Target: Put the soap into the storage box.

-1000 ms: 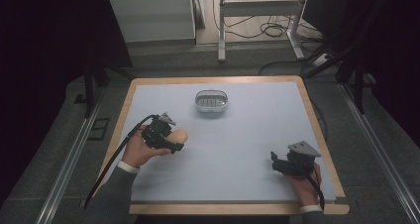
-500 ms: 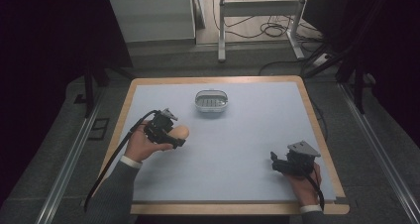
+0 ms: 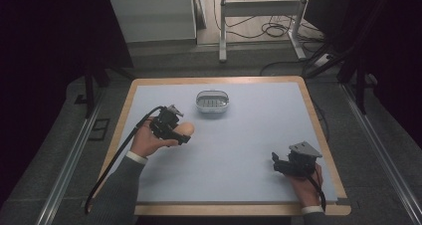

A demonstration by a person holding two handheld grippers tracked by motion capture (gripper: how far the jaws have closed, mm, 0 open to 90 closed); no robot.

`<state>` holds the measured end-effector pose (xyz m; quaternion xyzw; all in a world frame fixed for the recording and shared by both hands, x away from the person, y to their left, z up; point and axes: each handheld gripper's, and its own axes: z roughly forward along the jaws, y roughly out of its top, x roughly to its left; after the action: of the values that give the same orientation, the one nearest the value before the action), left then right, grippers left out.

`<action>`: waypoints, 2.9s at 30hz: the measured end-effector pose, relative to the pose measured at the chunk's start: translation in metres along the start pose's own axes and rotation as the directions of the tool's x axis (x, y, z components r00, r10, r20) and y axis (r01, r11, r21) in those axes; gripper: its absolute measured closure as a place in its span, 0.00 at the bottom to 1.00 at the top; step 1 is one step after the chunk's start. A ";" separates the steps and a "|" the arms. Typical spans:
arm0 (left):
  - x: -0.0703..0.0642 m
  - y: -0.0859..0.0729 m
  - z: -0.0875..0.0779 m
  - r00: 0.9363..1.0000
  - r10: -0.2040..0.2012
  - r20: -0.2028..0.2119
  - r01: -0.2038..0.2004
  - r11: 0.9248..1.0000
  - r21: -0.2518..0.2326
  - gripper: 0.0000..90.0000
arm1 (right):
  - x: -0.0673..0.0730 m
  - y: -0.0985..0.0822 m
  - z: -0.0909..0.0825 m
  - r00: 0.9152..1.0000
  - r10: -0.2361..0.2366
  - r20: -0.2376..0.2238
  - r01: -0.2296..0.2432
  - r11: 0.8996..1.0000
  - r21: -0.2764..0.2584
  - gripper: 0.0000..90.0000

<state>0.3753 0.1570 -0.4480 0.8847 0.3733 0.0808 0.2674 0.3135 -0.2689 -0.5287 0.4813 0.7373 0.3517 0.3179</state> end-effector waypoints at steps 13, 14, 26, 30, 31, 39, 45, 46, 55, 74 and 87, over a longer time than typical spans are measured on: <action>0.005 0.012 0.001 1.000 -0.001 -0.002 0.001 1.000 -0.005 0.36 | 0.000 0.000 0.000 1.000 -0.002 0.004 0.002 1.000 0.004 0.07; 0.005 0.013 0.001 1.000 -0.002 -0.001 0.002 1.000 -0.008 0.36 | 0.000 0.000 0.000 1.000 -0.003 0.003 0.003 1.000 0.003 0.07; 0.007 0.023 0.000 1.000 0.004 0.002 -0.004 1.000 -0.012 0.36 | 0.001 0.000 0.000 1.000 -0.004 0.007 0.004 1.000 0.002 0.07; 0.009 0.025 0.000 1.000 0.002 0.006 -0.002 1.000 -0.013 0.36 | 0.001 0.000 0.000 1.000 -0.004 0.006 0.004 1.000 0.003 0.07; 0.009 0.025 0.001 1.000 0.003 0.004 -0.003 1.000 -0.012 0.36 | 0.001 0.000 0.000 1.000 -0.004 0.006 0.004 1.000 0.003 0.07; 0.015 0.027 0.003 1.000 -0.011 0.005 0.011 1.000 -0.011 0.36 | 0.001 0.000 0.001 1.000 -0.006 0.009 0.006 1.000 0.005 0.07; 0.016 0.033 0.005 1.000 -0.005 0.001 0.005 1.000 -0.004 0.36 | 0.001 0.000 0.001 1.000 -0.005 0.008 0.005 1.000 0.006 0.07; 0.016 0.034 0.006 1.000 -0.004 -0.001 0.004 1.000 -0.004 0.36 | 0.001 0.000 0.001 1.000 -0.004 0.008 0.004 1.000 0.006 0.07; 0.015 0.044 0.010 1.000 0.002 0.001 -0.002 1.000 0.001 0.36 | 0.001 0.000 0.001 1.000 -0.003 0.006 0.002 1.000 0.005 0.07; 0.025 0.051 0.017 1.000 0.007 -0.008 -0.006 1.000 0.015 0.36 | 0.002 0.000 0.001 1.000 -0.011 0.011 0.011 1.000 0.012 0.07; 0.026 0.062 0.026 1.000 0.026 0.001 -0.026 0.999 0.022 0.36 | 0.001 0.000 0.001 1.000 -0.007 0.006 0.007 1.000 0.009 0.07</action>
<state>0.4412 0.1285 -0.4385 0.8924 0.3624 0.0800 0.2567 0.3142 -0.2678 -0.5291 0.4813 0.7394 0.3459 0.3194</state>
